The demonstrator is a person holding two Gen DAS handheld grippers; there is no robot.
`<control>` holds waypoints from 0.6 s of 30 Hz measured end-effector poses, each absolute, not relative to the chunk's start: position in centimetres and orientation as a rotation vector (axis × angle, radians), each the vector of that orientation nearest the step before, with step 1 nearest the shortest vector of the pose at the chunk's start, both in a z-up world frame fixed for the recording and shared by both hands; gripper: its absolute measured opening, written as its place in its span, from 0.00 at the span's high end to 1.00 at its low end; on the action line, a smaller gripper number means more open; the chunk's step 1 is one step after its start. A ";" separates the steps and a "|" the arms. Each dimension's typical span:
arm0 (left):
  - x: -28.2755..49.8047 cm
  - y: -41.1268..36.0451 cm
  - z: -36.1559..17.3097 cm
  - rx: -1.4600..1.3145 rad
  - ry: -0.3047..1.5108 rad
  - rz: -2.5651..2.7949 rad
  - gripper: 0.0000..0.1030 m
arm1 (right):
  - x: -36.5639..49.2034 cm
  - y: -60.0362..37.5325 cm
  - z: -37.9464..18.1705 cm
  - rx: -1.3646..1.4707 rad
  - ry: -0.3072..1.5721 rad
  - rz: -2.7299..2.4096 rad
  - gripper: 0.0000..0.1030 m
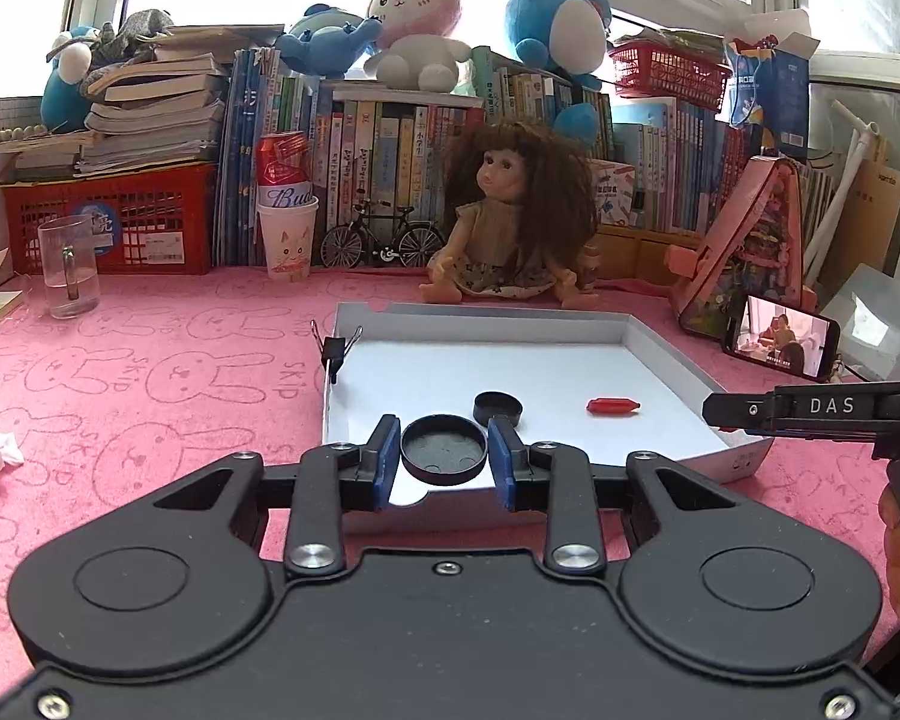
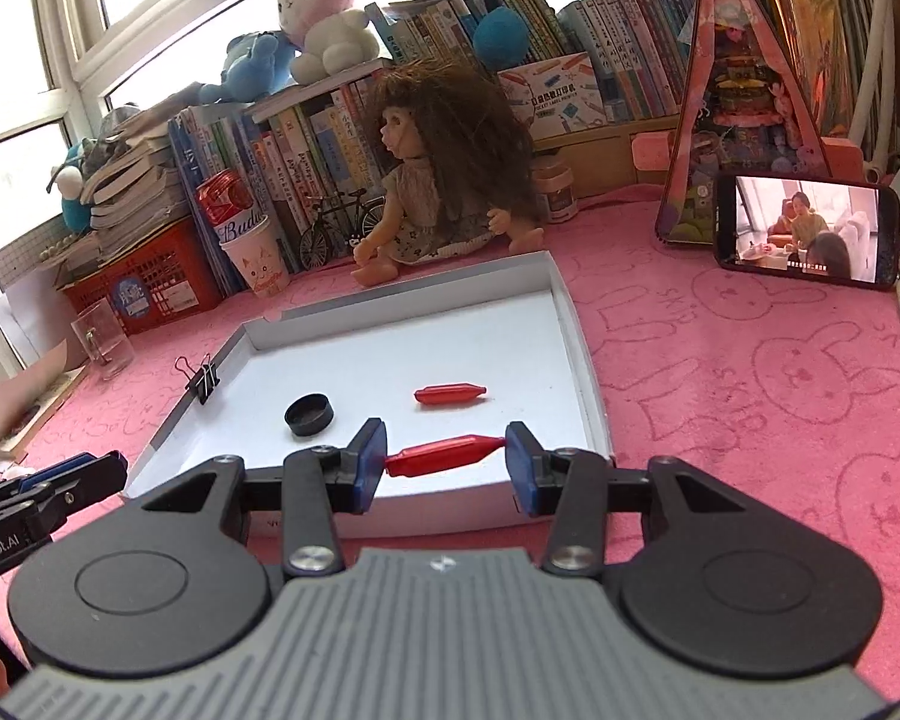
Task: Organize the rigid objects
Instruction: 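Place the lid beside the first lid and the tube beside the first tube in the tray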
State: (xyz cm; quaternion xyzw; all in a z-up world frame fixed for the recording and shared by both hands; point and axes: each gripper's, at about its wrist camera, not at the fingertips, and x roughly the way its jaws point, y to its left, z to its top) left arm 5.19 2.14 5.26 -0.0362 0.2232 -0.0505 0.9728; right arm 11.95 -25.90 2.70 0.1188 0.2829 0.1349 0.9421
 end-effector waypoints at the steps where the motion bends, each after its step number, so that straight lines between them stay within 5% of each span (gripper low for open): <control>1: 5.8 2.0 5.4 -0.071 0.462 -0.102 0.71 | 12.5 -25.7 2.9 0.252 0.592 0.274 0.53; 18: 16.7 2.3 4.4 -0.177 0.671 -0.094 0.71 | 19.4 -23.7 1.9 0.312 0.817 0.221 0.53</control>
